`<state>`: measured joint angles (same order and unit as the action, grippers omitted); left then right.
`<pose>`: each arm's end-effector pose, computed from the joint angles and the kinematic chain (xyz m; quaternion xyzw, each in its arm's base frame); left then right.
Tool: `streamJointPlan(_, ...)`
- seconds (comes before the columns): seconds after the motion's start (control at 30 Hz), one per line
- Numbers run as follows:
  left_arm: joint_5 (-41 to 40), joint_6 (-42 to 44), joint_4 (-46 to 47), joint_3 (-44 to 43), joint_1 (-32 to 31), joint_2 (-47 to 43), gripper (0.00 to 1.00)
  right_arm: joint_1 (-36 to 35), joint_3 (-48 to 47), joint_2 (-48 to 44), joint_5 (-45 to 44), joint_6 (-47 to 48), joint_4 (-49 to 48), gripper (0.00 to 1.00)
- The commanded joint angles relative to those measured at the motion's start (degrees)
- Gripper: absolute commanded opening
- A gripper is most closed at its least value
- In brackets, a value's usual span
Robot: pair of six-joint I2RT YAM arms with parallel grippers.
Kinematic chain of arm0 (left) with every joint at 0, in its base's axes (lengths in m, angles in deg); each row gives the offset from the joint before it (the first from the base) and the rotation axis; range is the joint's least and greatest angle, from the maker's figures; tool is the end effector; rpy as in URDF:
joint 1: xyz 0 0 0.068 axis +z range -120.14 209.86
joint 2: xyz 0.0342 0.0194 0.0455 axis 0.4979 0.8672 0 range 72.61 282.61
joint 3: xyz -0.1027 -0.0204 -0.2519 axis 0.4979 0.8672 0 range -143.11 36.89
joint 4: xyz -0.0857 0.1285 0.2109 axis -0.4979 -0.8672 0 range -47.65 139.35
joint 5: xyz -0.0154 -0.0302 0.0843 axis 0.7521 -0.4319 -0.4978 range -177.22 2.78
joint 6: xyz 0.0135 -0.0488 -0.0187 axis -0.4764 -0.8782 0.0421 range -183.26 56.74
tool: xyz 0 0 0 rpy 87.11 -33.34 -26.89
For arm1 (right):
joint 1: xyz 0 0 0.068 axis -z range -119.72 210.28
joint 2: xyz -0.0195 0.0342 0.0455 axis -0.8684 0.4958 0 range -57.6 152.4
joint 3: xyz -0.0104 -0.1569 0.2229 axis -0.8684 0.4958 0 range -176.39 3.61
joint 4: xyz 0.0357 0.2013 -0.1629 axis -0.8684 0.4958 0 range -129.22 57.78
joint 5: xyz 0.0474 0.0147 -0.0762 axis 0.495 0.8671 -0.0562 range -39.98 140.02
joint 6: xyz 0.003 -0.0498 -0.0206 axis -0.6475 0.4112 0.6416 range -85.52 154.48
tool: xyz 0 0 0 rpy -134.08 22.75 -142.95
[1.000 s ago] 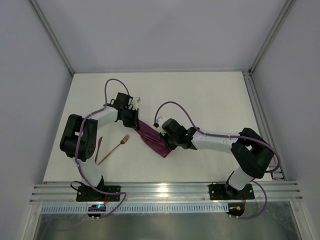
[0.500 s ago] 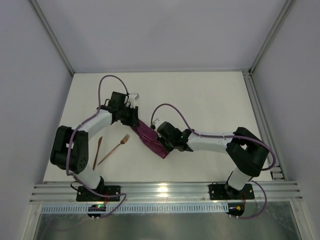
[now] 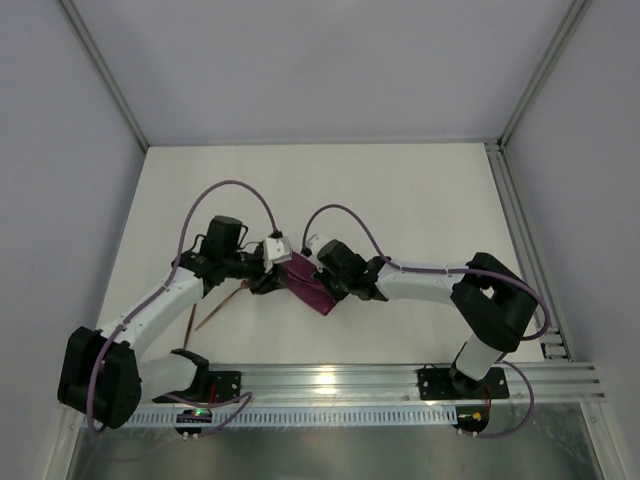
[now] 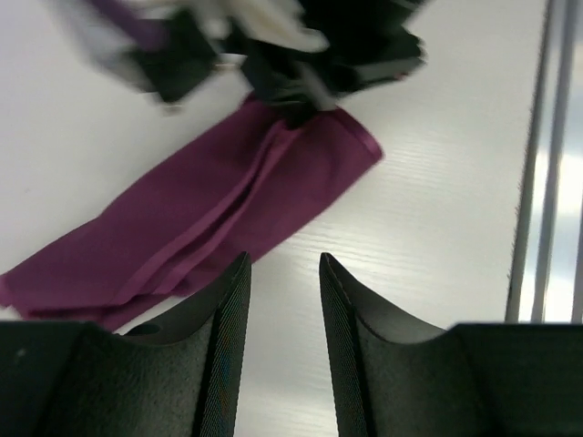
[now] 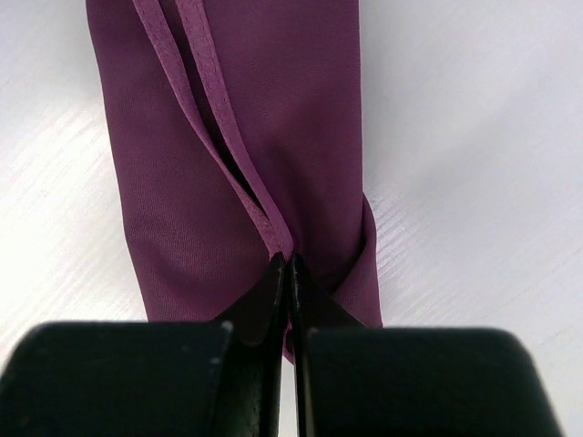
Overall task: Fold the napkin into a case and place the utensils inside
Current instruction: Smooth out the smaller rectangle-folded napkin at the center of the board.
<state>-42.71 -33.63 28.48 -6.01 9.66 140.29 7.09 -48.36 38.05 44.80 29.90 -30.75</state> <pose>0.2135 -0.1053 0.2384 0.4907 0.7171 -0.3208 0.3769 0.2013 0.2637 0.1638 -0.3755 0.8673 0.1187 0.3044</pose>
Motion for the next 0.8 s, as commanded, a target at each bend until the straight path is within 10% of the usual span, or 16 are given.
streamJointPlan(0.0,4.1,21.9,-5.9,2.4,-6.0,-2.2,0.39,0.9,1.1,0.1,2.8,1.2,-3.6,0.03)
streamJointPlan(0.13,2.9,36.4,-5.6,7.4,-11.0,-3.4,0.42,1.3,1.7,0.5,4.3,2.0,-4.5,0.03)
streamJointPlan(0.33,-16.8,31.8,15.0,15.5,-25.1,-1.9,0.48,1.4,2.3,0.4,4.3,2.2,-5.0,0.03)
streamJointPlan(0.77,-22.6,30.6,32.2,18.4,-27.5,5.2,0.48,1.5,1.7,0.3,4.3,2.7,-4.1,0.03)
